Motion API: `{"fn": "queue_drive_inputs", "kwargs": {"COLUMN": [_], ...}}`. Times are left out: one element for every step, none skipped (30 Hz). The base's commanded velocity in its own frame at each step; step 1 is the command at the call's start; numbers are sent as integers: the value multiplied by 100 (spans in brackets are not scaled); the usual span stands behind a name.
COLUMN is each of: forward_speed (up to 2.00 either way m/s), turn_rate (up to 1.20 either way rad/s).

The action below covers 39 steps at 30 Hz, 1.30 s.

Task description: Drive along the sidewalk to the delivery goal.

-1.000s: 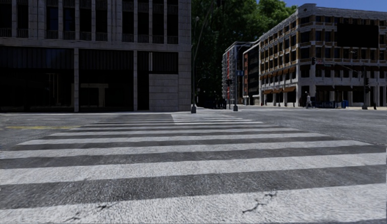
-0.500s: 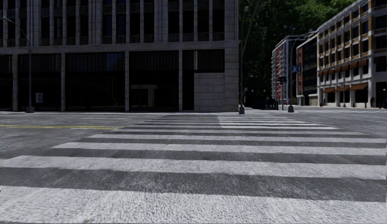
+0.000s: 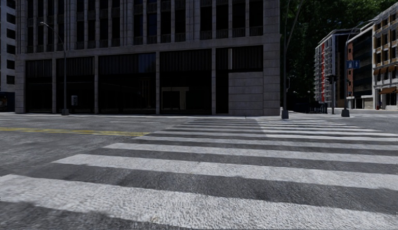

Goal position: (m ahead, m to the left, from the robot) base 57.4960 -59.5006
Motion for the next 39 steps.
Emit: {"fn": "queue_drive_inputs", "kwargs": {"forward_speed": [191, 191, 191, 191, 191, 191, 191, 191, 191, 191, 191, 191, 191, 191, 191, 191, 191, 191, 191, 191, 191, 191, 191, 191, 191, 191, 191, 191, 191, 191, 191, 191, 191, 191, 191, 191, 191, 191, 191], "turn_rate": [0, 0, 0, 0, 0, 0, 0, 0, 0, 0, 0, 0, 0, 0, 0, 0, 0, 0, 0, 0, 0, 0, 0, 0, 0, 0, 0, 0, 0, 0, 0, 0, 0, 0, 0, 0, 0, 0, 0]}}
